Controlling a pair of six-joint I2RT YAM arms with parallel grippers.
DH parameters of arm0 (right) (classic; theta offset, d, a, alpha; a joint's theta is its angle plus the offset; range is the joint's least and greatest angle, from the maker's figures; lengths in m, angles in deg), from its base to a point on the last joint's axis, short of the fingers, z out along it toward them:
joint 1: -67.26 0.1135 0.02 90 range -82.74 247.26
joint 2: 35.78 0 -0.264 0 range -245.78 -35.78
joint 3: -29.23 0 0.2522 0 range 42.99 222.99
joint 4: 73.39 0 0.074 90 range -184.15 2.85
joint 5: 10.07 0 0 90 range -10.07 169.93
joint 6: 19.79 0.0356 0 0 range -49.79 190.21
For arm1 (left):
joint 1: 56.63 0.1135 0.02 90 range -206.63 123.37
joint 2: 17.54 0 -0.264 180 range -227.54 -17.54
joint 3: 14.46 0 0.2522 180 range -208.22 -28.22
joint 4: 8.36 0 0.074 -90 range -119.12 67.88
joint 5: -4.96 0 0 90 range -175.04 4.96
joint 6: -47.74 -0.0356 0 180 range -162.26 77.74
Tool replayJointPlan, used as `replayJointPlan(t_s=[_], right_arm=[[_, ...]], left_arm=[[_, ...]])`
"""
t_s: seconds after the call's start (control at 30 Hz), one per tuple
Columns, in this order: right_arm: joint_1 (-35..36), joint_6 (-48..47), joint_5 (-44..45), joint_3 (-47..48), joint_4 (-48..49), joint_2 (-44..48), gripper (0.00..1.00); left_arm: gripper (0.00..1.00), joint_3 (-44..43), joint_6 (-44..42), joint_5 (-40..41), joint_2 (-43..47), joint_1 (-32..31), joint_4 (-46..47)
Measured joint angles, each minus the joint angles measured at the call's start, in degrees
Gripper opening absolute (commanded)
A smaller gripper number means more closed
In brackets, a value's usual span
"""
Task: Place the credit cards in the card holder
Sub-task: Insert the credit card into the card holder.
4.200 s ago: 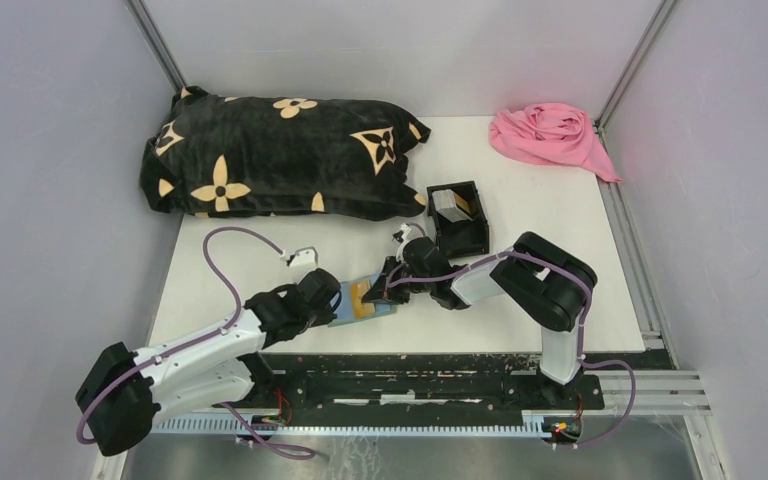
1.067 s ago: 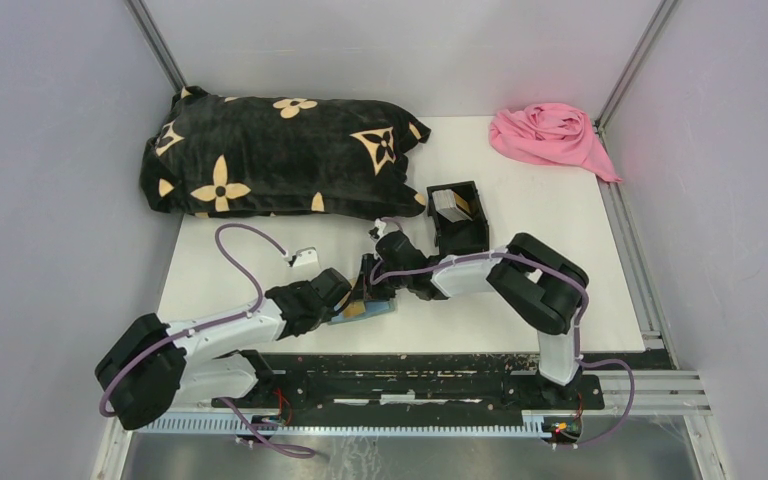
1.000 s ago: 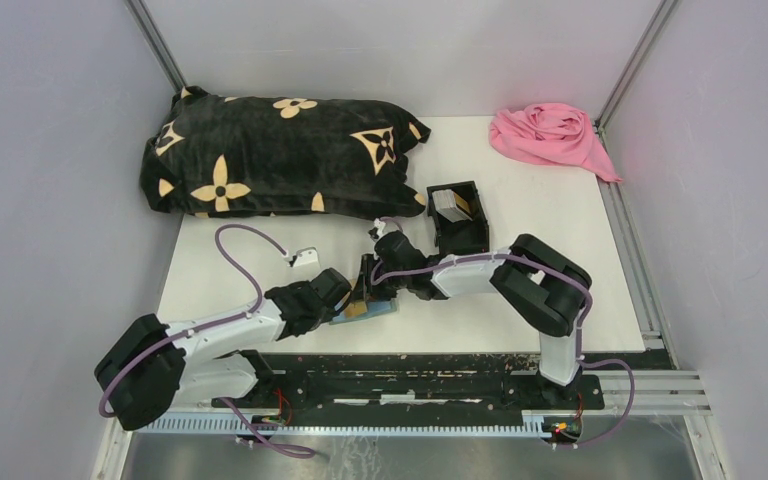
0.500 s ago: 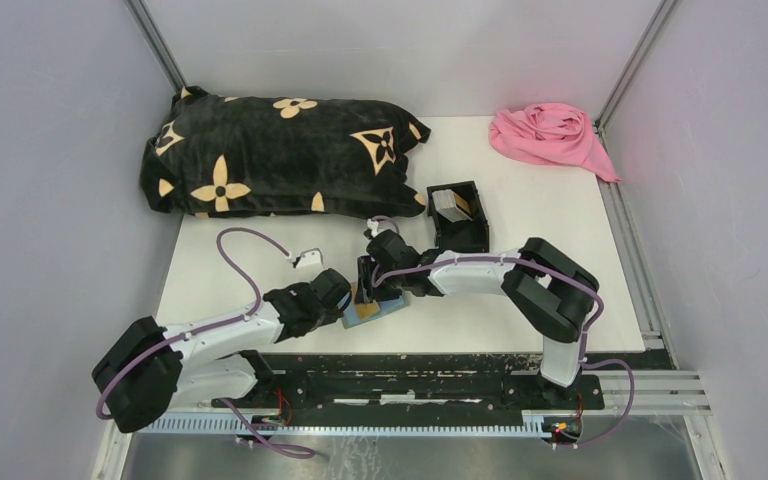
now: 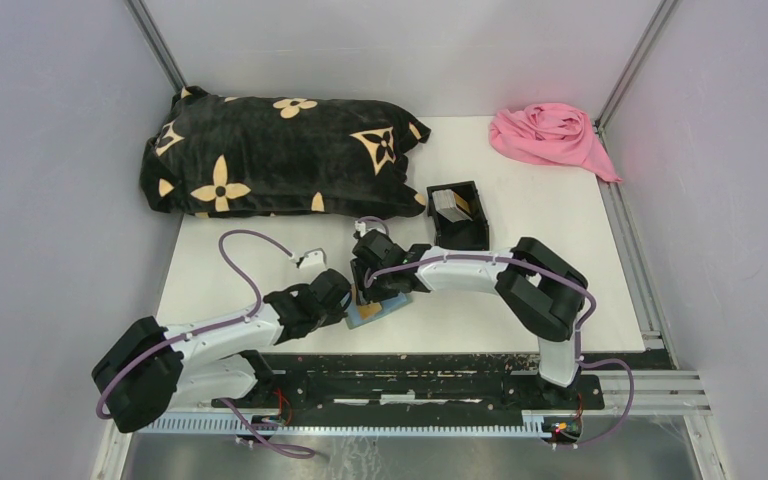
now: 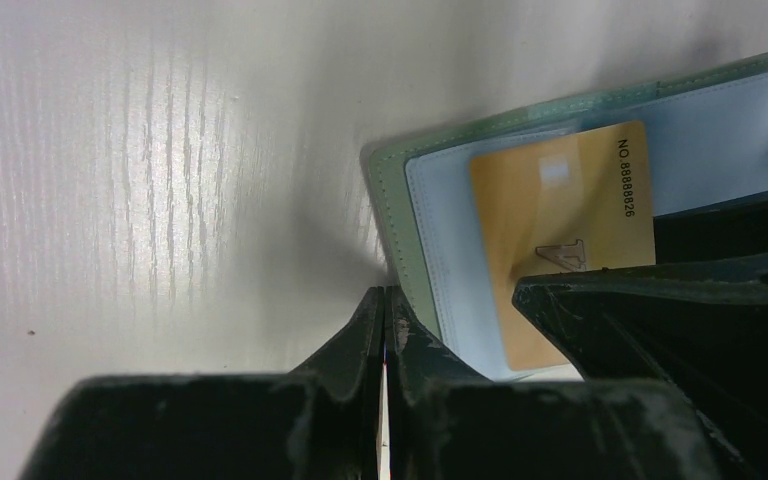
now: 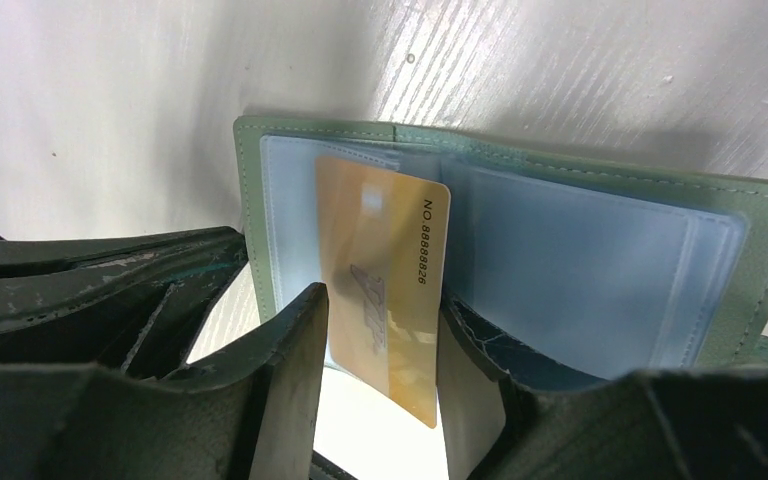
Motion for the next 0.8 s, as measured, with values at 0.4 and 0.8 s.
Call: replayJointPlan(t_s=[0.4, 0.8], right_arm=[[0.9, -0.6, 1.5, 2.5, -2.7, -1.4, 0.49], [2.1, -1.1, 4.0, 5.2, -5.9, -2.8, 0.44]], left_arm=[[0.04, 0.1, 0.0, 0.8, -1.3, -1.0, 1.4], [0.03, -0.7, -0.1, 3.7, -3.3, -2.8, 1.6]])
